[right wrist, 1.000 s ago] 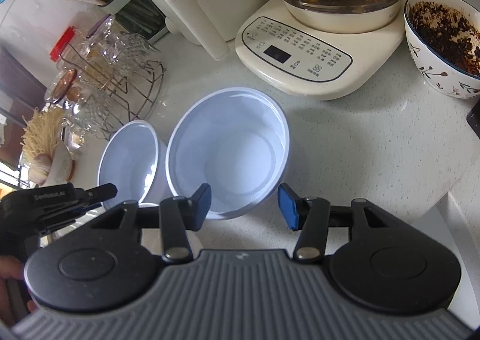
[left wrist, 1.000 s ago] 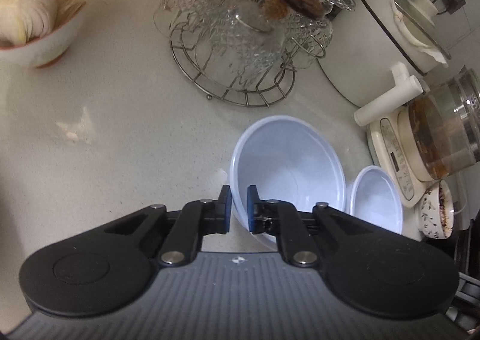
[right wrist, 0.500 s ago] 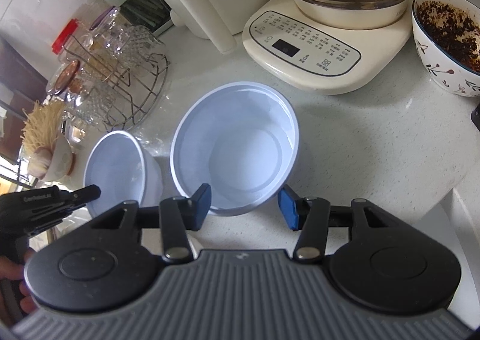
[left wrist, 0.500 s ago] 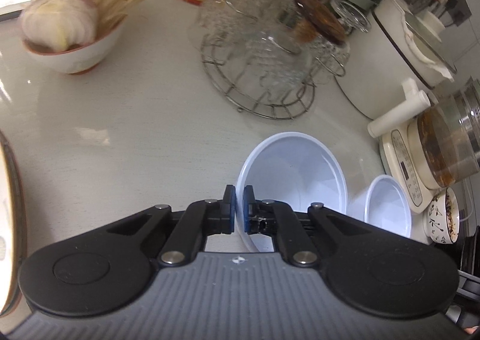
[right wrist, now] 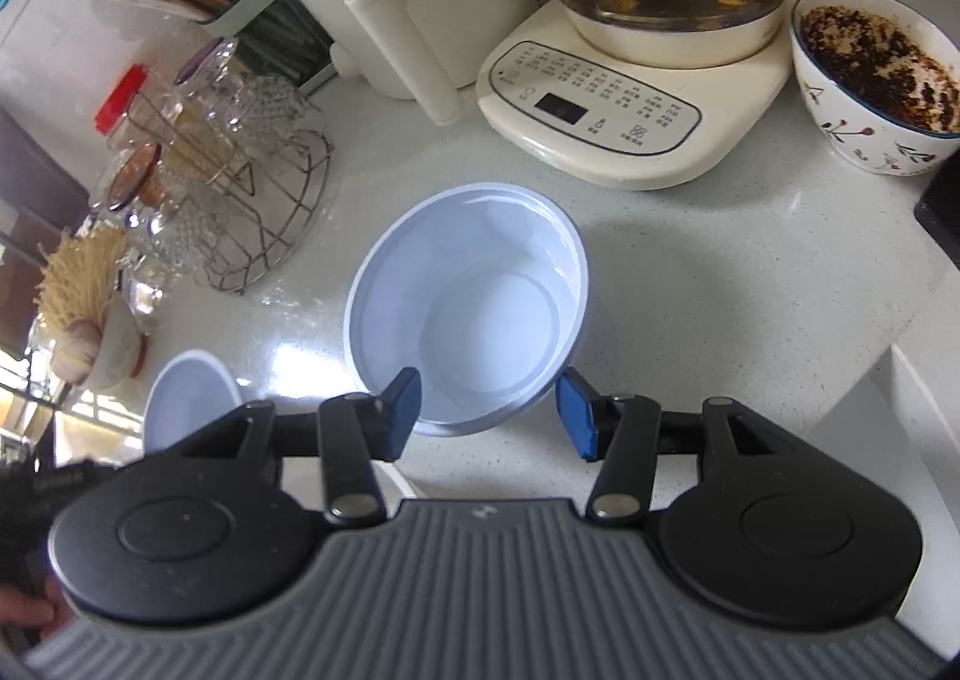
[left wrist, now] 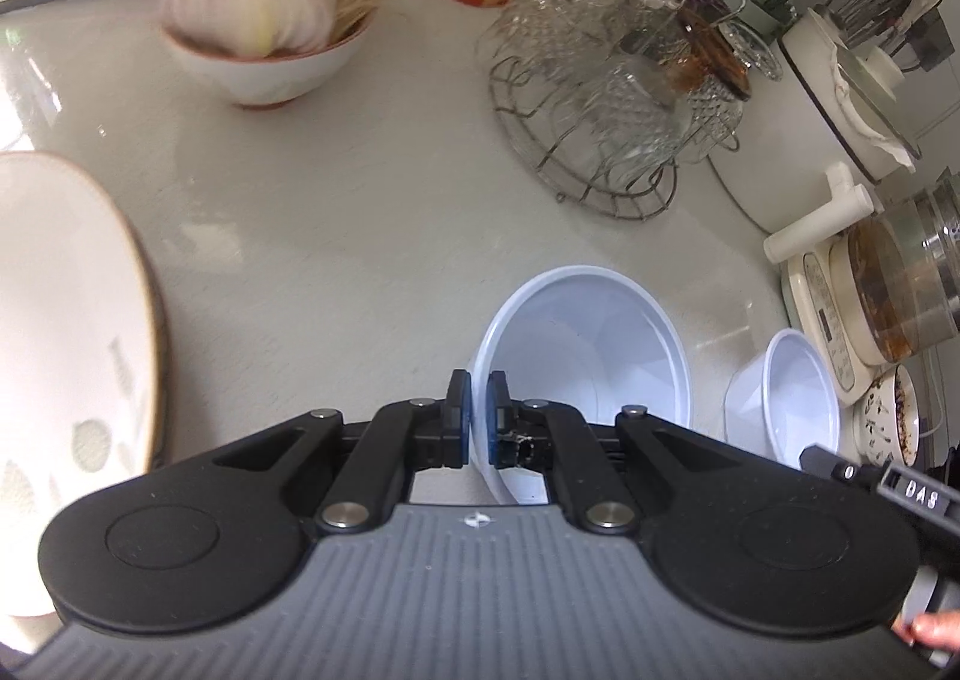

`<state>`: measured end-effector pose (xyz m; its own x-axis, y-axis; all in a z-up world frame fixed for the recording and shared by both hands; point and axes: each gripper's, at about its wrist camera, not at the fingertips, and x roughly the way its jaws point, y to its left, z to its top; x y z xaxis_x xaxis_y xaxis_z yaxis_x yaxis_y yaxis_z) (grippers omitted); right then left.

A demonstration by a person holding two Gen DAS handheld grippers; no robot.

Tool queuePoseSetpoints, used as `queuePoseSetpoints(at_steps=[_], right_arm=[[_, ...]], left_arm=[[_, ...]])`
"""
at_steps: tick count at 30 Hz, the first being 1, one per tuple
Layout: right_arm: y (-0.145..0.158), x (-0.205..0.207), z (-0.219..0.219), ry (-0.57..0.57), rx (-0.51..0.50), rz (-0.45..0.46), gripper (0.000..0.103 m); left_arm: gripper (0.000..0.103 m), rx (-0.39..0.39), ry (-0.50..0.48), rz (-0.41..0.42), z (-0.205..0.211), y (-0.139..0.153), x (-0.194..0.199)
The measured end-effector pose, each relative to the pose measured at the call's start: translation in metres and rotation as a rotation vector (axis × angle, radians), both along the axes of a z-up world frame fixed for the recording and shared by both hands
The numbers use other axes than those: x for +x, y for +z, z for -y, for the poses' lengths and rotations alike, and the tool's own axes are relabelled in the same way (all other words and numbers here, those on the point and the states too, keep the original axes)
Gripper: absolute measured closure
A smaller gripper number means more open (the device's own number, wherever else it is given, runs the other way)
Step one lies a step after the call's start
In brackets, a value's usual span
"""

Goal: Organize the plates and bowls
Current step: 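Slide the light-blue bowl with the left gripper toward the plates, then open, then move both grippers to the rim of the white bowl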

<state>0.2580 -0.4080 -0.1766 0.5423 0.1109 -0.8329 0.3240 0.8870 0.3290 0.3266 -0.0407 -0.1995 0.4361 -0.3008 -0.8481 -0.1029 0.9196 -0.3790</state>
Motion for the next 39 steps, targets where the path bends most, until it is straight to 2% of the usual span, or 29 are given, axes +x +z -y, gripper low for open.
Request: queuePoseSetpoints(at_steps=[5,9,10,26,27,28,30,39], right_arm=[[0.003,-0.004,-0.006,-0.009,-0.013,0.002,0.05],[0.007,-0.009,-0.013,-0.027,-0.035,0.014,0.03],[0.008,-0.01,-0.015,-0.029,-0.04,0.019,0.029],[0.028,-0.027,-0.037,-0.027,-0.073,0.063,0.028],[0.03,-0.028,-0.038,-0.027,-0.074,0.068,0.028],[0.031,-0.029,-0.039,-0.025,-0.076,0.072,0.028],[0.034,-0.032,-0.04,-0.022,-0.08,0.079,0.028],[0.044,-0.052,-0.053,0.002,-0.092,0.134,0.029]], left_arm=[[0.097,-0.005,0.001,-0.016,-0.012,-0.003,-0.013],[0.097,-0.006,-0.003,-0.018,-0.022,0.0,-0.02],[0.097,-0.004,-0.004,-0.021,-0.024,0.0,-0.022],[0.095,-0.021,-0.013,-0.007,-0.041,0.002,-0.032],[0.087,-0.015,-0.011,-0.007,-0.041,0.004,-0.032],[0.072,-0.01,-0.008,-0.003,-0.041,0.005,-0.033],[0.06,0.006,0.002,0.022,-0.043,0.009,-0.037],[0.058,0.036,-0.001,0.084,-0.044,0.029,-0.055]])
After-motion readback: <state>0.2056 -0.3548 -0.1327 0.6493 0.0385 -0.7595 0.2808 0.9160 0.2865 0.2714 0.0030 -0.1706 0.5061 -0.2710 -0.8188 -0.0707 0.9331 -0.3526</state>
